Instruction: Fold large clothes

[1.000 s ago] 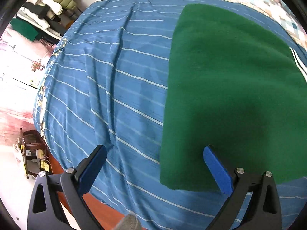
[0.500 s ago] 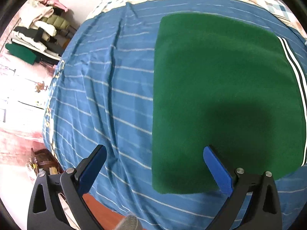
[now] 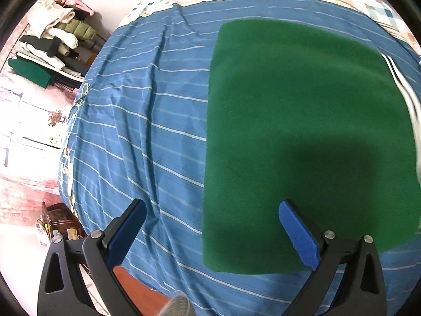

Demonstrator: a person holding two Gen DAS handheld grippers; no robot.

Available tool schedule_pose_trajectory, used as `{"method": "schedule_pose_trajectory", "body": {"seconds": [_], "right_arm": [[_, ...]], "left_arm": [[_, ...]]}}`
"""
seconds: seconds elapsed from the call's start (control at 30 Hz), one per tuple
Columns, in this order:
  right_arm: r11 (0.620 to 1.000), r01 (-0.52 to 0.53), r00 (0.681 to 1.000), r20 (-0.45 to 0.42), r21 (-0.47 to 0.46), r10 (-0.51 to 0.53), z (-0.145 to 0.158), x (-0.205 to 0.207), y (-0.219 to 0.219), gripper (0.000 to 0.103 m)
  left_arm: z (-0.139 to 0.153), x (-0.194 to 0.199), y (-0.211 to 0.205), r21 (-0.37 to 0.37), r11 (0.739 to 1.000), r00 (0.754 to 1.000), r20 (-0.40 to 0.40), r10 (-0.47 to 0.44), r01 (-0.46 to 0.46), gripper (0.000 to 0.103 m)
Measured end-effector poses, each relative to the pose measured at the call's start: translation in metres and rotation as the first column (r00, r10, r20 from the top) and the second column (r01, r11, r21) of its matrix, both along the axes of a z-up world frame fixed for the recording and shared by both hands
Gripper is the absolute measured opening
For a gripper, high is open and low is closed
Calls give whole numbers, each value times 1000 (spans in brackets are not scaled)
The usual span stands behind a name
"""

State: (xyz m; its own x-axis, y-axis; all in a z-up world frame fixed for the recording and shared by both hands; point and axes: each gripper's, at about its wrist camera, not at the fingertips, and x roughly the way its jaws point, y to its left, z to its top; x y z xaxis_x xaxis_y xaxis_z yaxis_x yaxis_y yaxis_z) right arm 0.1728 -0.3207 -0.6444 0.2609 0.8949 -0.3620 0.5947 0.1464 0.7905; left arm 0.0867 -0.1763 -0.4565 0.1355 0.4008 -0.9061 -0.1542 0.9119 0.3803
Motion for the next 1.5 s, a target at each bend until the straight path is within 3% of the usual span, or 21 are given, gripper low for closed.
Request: {"method": "schedule_pose_trajectory", "body": {"seconds": [0.1, 0.13, 0.2, 0.3, 0.4, 0.5, 0.57, 0.6, 0.63, 0.67, 0.73, 0.8, 0.87, 0.93, 1.03, 1.17, 1.2, 1.3, 1.37, 1.43, 1.5], "right_arm": [[997, -63, 997, -54, -42, 60, -19, 3, -1, 31], [982, -141, 990, -34, -129, 137, -3, 13, 0, 58], [882, -237, 966, -5, -407, 258, 39, 32, 0, 76], [773, -217, 936, 97, -596, 338, 89, 60, 3, 76], [760, -235, 889, 183, -606, 420, 108, 102, 21, 76], [771, -317, 846, 202, -553, 493, 95, 146, 50, 75], [728, -377, 820, 158, -572, 549, 85, 166, 58, 38], [738, -382, 823, 158, -557, 545, 82, 168, 64, 19], [767, -364, 836, 177, -529, 519, 81, 168, 67, 10], [836, -299, 873, 221, -461, 434, 90, 169, 58, 10], [871, -201, 919, 221, -447, 326, 97, 165, 37, 10], [830, -222, 937, 123, -511, 326, 83, 161, 27, 13], [853, -263, 940, 77, -451, 331, 66, 158, 25, 25], [877, -272, 941, 82, -396, 329, 72, 148, 16, 59], [871, -272, 934, 104, -409, 340, 96, 112, -11, 81], [858, -396, 910, -16, -326, 414, 53, 27, 6, 81], [861, -400, 910, -26, -316, 413, 40, 21, 10, 73], [969, -229, 973, -42, -87, 226, 7, 0, 18, 45], [986, -130, 987, -87, 101, 139, -3, -8, 18, 43], [946, -308, 950, -86, -99, 300, 18, 7, 13, 52], [799, -487, 872, -144, -352, 468, 53, 31, 9, 67]], "left_arm": [[4, 3, 4, -4, 1000, 1000, 4, 17, -17, 103], [8, 5, 5, 4, 1000, 1000, 17, 18, -18, 103], [16, 8, 8, 18, 1000, 999, 42, 18, -19, 103], [23, 16, 17, 39, 999, 997, 74, 23, -26, 103], [26, 32, 29, 66, 997, 994, 104, 40, -47, 103], [20, 53, 40, 70, 995, 991, 117, 64, -73, 103], [14, 67, 46, 83, 993, 990, 121, 69, -79, 103], [13, 74, 49, 85, 993, 989, 128, 75, -86, 103], [14, 78, 50, 82, 993, 988, 135, 78, -90, 103], [16, 82, 52, 75, 993, 986, 145, 84, -96, 103], [19, 86, 56, 64, 993, 982, 164, 90, -102, 103], [19, 88, 56, 76, 992, 984, 160, 83, -97, 103], [18, 87, 57, 79, 992, 985, 150, 81, -93, 103], [22, 81, 57, 80, 992, 985, 151, 81, -94, 103], [26, 68, 59, 73, 992, 984, 150, 91, -103, 103], [24, 50, 63, 69, 989, 985, 125, 122, -131, 103], [22, 46, 64, 66, 988, 984, 116, 132, -140, 103], [22, 39, 71, 29, 983, 979, 100, 176, -180, 103], [25, 40, 74, 6, 980, 975, 109, 196, -198, 103], [26, 46, 77, 0, 979, 973, 110, 200, -202, 103], [27, 56, 80, -2, 980, 974, 114, 198, -199, 103]]}}
